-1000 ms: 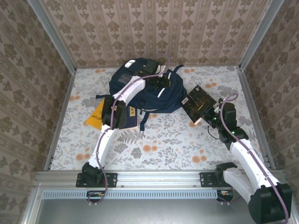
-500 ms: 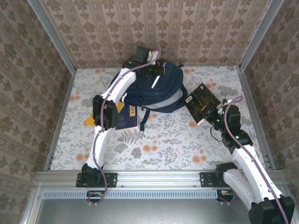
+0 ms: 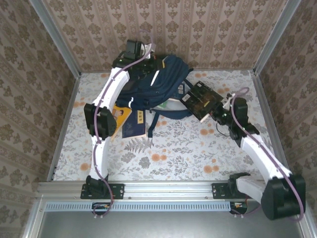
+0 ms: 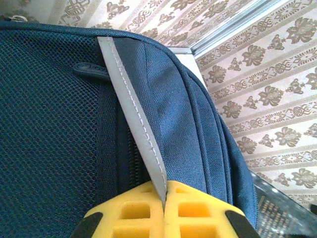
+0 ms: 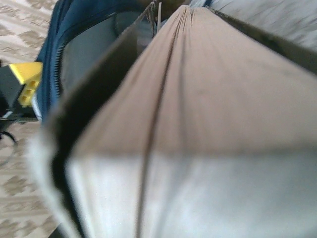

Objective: Pack the student bag

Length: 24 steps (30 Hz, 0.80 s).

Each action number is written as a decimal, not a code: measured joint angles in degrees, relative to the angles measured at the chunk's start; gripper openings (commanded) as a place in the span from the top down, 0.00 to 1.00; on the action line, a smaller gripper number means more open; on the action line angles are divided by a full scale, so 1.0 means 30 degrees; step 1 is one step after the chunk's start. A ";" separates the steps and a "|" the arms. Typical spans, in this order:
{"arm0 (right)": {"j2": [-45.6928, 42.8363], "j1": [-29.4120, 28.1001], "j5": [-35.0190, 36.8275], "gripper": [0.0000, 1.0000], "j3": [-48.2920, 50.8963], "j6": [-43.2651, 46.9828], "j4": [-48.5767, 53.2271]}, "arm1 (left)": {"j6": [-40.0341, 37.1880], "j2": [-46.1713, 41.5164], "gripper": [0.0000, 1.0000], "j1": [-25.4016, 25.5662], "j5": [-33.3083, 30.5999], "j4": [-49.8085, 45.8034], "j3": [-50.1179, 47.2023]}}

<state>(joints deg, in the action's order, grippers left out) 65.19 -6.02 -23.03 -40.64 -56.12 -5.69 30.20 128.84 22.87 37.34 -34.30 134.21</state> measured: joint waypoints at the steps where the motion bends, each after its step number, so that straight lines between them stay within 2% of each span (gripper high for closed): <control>1: 0.0976 0.0000 -0.0663 1.00 -0.0335 -0.0444 -0.0845 | 0.0087 0.0000 1.00 -0.0015 0.0087 0.0051 0.0000; 7: 0.7388 0.0000 -0.4211 1.00 -0.2594 -0.3220 -0.6659 | 0.0670 0.0000 1.00 -0.0073 0.0597 0.0350 -0.0044; 12: 1.4484 -0.0240 -0.7009 1.00 -0.6499 -0.7635 -1.2706 | 0.1246 0.0000 1.00 -0.0160 0.0976 0.0699 -0.0240; 14: 1.6451 -0.0525 -0.7446 1.00 -0.8029 -0.8757 -1.3646 | 0.1537 0.0000 1.00 -0.0197 0.1137 0.1020 -0.0364; 17: 1.7915 -0.1341 -0.7526 1.00 -1.0054 -0.8531 -1.2087 | 0.1945 0.0000 1.00 -0.0270 0.1362 0.1377 -0.0495; 21: 1.8782 -0.3198 -0.6411 0.98 -1.4222 -0.5625 -0.5945 | 0.2463 0.0000 1.00 -0.0284 0.1515 0.1756 -0.0503; 23: 1.9292 -0.4240 -0.5464 0.86 -1.6582 -0.4459 -0.3373 | 0.2674 0.0000 1.00 -0.0277 0.1566 0.1923 -0.0503; 24: 1.9628 -0.4670 -0.4983 0.84 -1.7660 -0.4124 -0.2382 | 0.2812 0.0000 1.00 -0.0277 0.1574 0.2040 -0.0503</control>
<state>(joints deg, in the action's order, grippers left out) 124.07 -20.03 -37.98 -93.62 -68.49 -12.84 38.63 128.84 22.04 42.06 -28.18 132.70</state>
